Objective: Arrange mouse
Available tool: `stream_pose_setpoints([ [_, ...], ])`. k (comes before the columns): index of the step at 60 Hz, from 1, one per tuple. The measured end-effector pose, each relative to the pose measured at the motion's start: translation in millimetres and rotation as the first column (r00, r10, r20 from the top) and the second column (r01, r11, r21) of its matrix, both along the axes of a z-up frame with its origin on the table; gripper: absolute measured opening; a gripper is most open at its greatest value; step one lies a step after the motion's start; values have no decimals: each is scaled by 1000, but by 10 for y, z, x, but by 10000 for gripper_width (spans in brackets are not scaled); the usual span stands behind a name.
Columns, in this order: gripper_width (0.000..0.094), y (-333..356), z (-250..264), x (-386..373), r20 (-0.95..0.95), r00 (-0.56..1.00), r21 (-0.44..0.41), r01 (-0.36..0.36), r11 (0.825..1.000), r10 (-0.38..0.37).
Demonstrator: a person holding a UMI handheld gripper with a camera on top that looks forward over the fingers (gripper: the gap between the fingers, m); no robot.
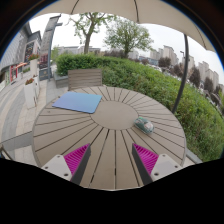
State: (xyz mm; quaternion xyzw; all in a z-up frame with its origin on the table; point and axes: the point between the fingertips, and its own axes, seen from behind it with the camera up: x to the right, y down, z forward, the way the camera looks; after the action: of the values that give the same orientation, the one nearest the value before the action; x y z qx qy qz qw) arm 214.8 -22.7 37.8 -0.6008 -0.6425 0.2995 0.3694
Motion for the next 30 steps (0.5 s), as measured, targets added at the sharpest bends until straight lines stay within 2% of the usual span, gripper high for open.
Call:
stream_pose_setpoints([
  [19, 849, 965, -59, -24, -14, 986, -7, 167, 986, -167],
  [30, 851, 1242, -122, -102, -24, 982, -10, 185, 983, -185],
])
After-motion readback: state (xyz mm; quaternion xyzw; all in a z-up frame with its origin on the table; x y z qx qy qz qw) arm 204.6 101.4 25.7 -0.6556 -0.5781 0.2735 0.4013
